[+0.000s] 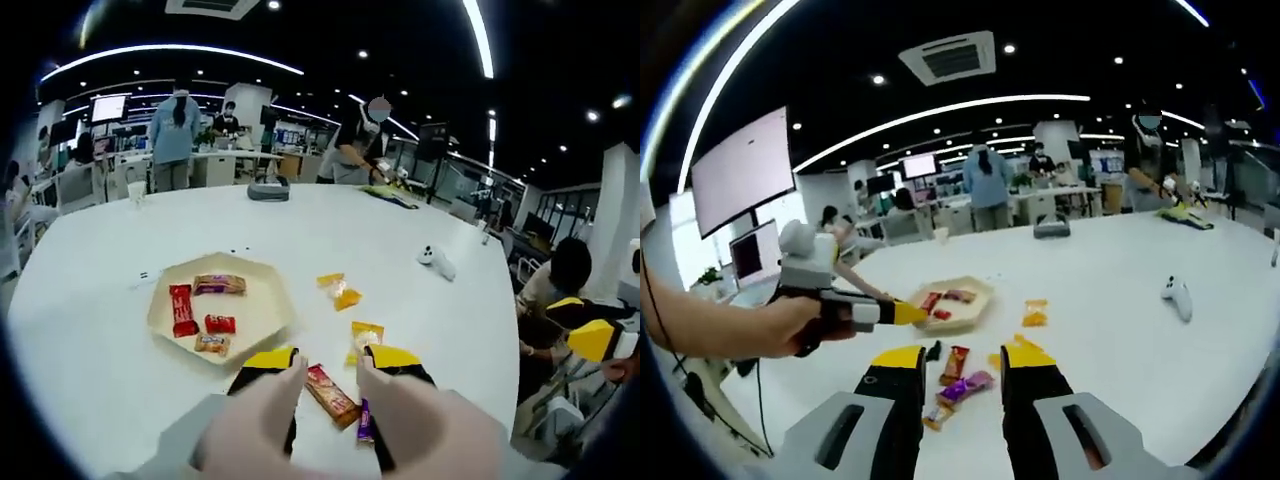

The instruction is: Place the target food into the container with the food tongs after gripping and lifting it, then release it inside without dropping or visibly crushing the food.

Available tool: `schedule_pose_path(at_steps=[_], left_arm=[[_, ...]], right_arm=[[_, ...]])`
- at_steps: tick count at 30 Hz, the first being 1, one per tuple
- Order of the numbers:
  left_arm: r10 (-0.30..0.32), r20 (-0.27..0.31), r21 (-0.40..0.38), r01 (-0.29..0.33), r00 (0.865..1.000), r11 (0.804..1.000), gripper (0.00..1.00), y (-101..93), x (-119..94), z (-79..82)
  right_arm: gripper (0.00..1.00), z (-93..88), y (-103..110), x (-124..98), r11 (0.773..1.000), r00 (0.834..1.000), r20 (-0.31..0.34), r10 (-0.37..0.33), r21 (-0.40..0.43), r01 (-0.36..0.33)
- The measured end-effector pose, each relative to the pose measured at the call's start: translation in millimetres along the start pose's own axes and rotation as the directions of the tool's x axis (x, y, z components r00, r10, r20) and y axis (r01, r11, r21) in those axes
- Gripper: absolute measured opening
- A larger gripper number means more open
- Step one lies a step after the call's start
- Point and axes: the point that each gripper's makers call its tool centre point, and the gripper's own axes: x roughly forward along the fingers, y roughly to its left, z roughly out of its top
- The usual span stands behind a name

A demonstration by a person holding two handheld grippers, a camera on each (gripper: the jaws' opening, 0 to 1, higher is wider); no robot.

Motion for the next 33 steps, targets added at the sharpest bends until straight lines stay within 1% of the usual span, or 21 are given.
schedule_pose_path(at_steps=[1, 2, 3, 4, 5, 7, 9, 11, 12, 14, 16, 19, 20, 22, 23, 25, 27, 28, 30, 32, 33], left_arm=[[0.003, -0.002, 0.007, -0.003, 1.000, 1.000, 0.25, -1.8, 1.7, -1.4], [0.009, -0.008, 0.025, -0.008, 1.000, 1.000, 0.25, -3.8, 4.4, -3.6], [0.013, -0.012, 0.030, -0.013, 1.000, 0.999, 0.25, -4.9, 5.8, -4.5], [0.022, -0.020, 0.027, -0.021, 1.000, 0.999, 0.25, -6.3, 6.9, -4.9], [0.025, -0.021, 0.026, -0.025, 0.999, 0.999, 0.25, -7.5, 7.3, -4.1], [0.042, -0.017, 0.026, -0.041, 0.999, 0.999, 0.25, -8.8, 7.3, -1.0], [0.078, -0.001, 0.017, -0.077, 0.997, 0.997, 0.25, -10.0, 6.8, 2.5], [0.122, -0.004, -0.021, -0.122, 0.993, 0.992, 0.25, -8.1, 5.6, 0.7], [0.134, -0.008, -0.040, -0.134, 0.991, 0.990, 0.25, -9.7, 5.3, 0.2], [0.156, 0.009, -0.019, -0.155, 0.988, 0.988, 0.25, -11.3, 6.6, 2.9], [0.210, 0.008, 0.038, -0.210, 0.978, 0.977, 0.25, -4.7, 9.2, 1.5], [0.221, -0.002, 0.029, -0.221, 0.975, 0.975, 0.25, -6.5, 13.9, -2.7], [0.235, -0.012, 0.031, -0.235, 0.972, 0.972, 0.25, -6.9, 14.3, -4.9], [0.253, -0.029, 0.051, -0.251, 0.967, 0.967, 0.25, -9.7, 15.4, -8.5], [0.258, -0.035, 0.055, -0.256, 0.965, 0.965, 0.25, -9.2, 15.8, -9.8], [0.292, -0.068, 0.040, -0.289, 0.954, 0.956, 0.25, -8.0, 15.9, -19.2], [0.333, -0.087, 0.043, -0.331, 0.939, 0.943, 0.25, -6.6, 12.4, -25.9], [0.347, -0.091, 0.047, -0.344, 0.933, 0.938, 0.25, -6.6, 11.1, -28.5], [0.357, -0.105, 0.034, -0.356, 0.928, 0.934, 0.25, -5.9, 10.9, -33.4], [0.366, -0.119, 0.010, -0.367, 0.923, 0.930, 0.25, -2.8, 9.9, -34.5], [0.377, -0.112, -0.057, -0.385, 0.919, 0.921, 0.25, -0.4, 8.1, -31.1]], right_arm=[[0.31, 0.0, -1.5, -0.3, 1.000, 1.000, 0.004, -0.006, 0.003, 0.006], [0.30, 1.2, -9.5, -1.8, 0.999, 0.999, 0.016, -0.037, 0.018, 0.037], [0.31, 1.8, -11.0, -2.2, 0.999, 0.999, 0.020, -0.042, 0.027, 0.042], [0.31, 5.5, -15.1, -2.6, 0.996, 0.998, 0.046, -0.051, 0.072, 0.047], [0.31, 6.0, -17.9, -2.9, 0.995, 0.997, 0.051, -0.051, 0.084, 0.047], [0.31, 4.1, -22.2, -2.6, 0.996, 0.998, 0.049, -0.042, 0.078, 0.038], [0.31, -3.2, -29.5, 1.6, 0.998, 0.999, 0.036, -0.017, 0.059, 0.015], [0.31, -6.7, -32.6, 2.7, 0.998, 1.000, 0.020, -0.001, 0.059, 0.000], [0.31, -6.4, -37.0, 2.8, 0.998, 1.000, 0.016, 0.007, 0.057, -0.008], [0.31, -3.1, -41.9, 4.3, 0.998, 0.999, 0.028, 0.038, 0.039, -0.039], [0.31, -4.2, -52.4, 9.2, 0.999, 0.999, 0.021, 0.046, 0.008, -0.047], [0.31, -3.6, -68.1, 17.6, 0.998, 0.998, 0.025, 0.056, 0.019, -0.057], [0.32, -2.9, -73.4, 20.8, 0.998, 0.998, 0.018, 0.059, 0.027, -0.060], [0.32, 0.6, -76.7, 22.2, 0.997, 0.997, 0.024, 0.067, 0.028, -0.068], [0.32, 6.8, -79.1, 24.5, 0.997, 0.996, 0.044, 0.079, 0.019, -0.080], [0.32, 8.7, -80.7, 30.6, 0.995, 0.993, 0.053, 0.102, 0.016, -0.103], [0.32, 7.0, -81.5, 37.3, 0.992, 0.991, 0.056, 0.122, 0.009, -0.122], [0.32, 6.0, -81.6, 39.2, 0.991, 0.990, 0.053, 0.129, 0.010, -0.130], [0.32, 6.7, -80.4, 41.2, 0.988, 0.986, 0.060, 0.154, 0.015, -0.155], [0.32, 5.7, -79.0, 43.2, 0.985, 0.983, 0.054, 0.174, 0.006, -0.175], [0.32, 4.9, -78.4, 44.0, 0.983, 0.982, 0.050, 0.184, 0.004, -0.185]])
